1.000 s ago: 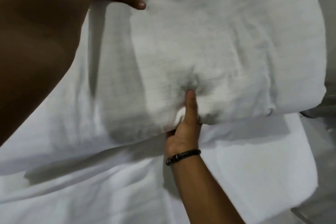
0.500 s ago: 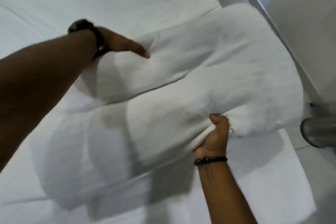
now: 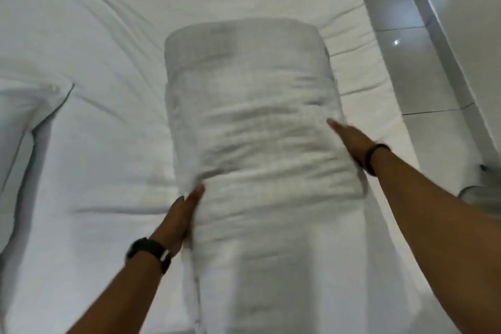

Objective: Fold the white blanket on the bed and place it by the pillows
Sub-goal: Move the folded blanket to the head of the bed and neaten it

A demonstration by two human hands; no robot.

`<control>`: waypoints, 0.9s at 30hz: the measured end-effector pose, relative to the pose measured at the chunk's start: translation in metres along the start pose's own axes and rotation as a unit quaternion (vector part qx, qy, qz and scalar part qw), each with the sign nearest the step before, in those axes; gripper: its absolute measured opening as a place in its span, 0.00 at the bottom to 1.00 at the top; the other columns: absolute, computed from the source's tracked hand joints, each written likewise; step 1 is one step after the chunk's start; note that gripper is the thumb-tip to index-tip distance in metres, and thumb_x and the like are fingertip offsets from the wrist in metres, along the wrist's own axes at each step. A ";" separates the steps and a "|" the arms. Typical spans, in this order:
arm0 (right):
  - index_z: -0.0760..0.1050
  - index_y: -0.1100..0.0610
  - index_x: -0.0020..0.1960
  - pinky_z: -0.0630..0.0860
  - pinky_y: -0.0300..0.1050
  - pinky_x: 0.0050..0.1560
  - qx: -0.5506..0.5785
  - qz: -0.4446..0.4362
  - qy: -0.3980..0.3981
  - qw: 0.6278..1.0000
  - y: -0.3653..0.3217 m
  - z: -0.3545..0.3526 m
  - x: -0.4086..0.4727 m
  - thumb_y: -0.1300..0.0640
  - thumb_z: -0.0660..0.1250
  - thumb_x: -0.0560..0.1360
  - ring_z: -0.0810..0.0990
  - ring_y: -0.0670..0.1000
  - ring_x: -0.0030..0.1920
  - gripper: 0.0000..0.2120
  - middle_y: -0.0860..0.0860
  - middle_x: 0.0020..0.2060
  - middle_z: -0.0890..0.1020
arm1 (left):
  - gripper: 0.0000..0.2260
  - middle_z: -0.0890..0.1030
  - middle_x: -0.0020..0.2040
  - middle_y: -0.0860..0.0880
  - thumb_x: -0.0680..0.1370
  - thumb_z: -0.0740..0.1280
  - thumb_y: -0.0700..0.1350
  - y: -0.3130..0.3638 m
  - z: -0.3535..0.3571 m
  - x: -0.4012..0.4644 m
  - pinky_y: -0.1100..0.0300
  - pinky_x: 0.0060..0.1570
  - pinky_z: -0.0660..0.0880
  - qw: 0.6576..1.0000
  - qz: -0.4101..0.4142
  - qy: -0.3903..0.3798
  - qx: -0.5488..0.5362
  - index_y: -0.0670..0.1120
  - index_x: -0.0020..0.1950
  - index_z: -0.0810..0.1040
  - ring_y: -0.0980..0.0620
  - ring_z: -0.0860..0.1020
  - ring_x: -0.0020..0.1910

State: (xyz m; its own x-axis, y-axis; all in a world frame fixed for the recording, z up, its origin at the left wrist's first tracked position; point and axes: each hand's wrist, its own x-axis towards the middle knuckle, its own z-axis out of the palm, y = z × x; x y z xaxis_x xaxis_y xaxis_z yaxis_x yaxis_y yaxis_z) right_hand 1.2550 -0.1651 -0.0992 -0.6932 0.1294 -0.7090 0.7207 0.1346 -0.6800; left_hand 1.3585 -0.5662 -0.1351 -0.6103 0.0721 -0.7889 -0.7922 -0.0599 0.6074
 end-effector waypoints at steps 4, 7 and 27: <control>0.71 0.52 0.71 0.71 0.55 0.68 -0.018 0.068 0.067 0.995 0.093 -0.004 -0.052 0.18 0.60 0.57 0.77 0.55 0.63 0.53 0.51 0.64 0.78 | 0.41 0.84 0.57 0.47 0.60 0.73 0.73 -0.031 0.010 -0.045 0.42 0.60 0.76 0.992 0.071 0.050 0.094 0.50 0.65 0.76 0.45 0.82 0.57; 0.65 0.54 0.74 0.66 0.61 0.71 -0.027 0.107 0.064 0.992 0.146 -0.009 -0.106 0.16 0.57 0.58 0.71 0.60 0.69 0.57 0.56 0.70 0.72 | 0.53 0.73 0.70 0.48 0.57 0.74 0.73 -0.053 0.022 -0.078 0.44 0.67 0.71 0.956 0.064 0.137 0.250 0.51 0.75 0.62 0.47 0.74 0.67; 0.56 0.49 0.75 0.64 0.61 0.68 -0.234 0.052 0.192 0.952 0.182 0.072 -0.184 0.23 0.58 0.67 0.68 0.60 0.68 0.45 0.55 0.68 0.68 | 0.26 0.83 0.50 0.56 0.66 0.71 0.70 -0.085 -0.022 -0.112 0.54 0.51 0.77 0.958 0.098 0.193 0.188 0.56 0.57 0.80 0.51 0.82 0.53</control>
State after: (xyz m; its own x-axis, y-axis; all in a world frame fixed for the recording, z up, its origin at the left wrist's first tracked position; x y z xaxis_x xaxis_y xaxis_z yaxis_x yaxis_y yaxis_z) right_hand 1.5142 -0.2352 -0.1056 -0.6344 0.5028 -0.5872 0.7658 0.5122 -0.3888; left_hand 1.4938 -0.5910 -0.1007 -0.7577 -0.2816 -0.5887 -0.6526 0.3326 0.6808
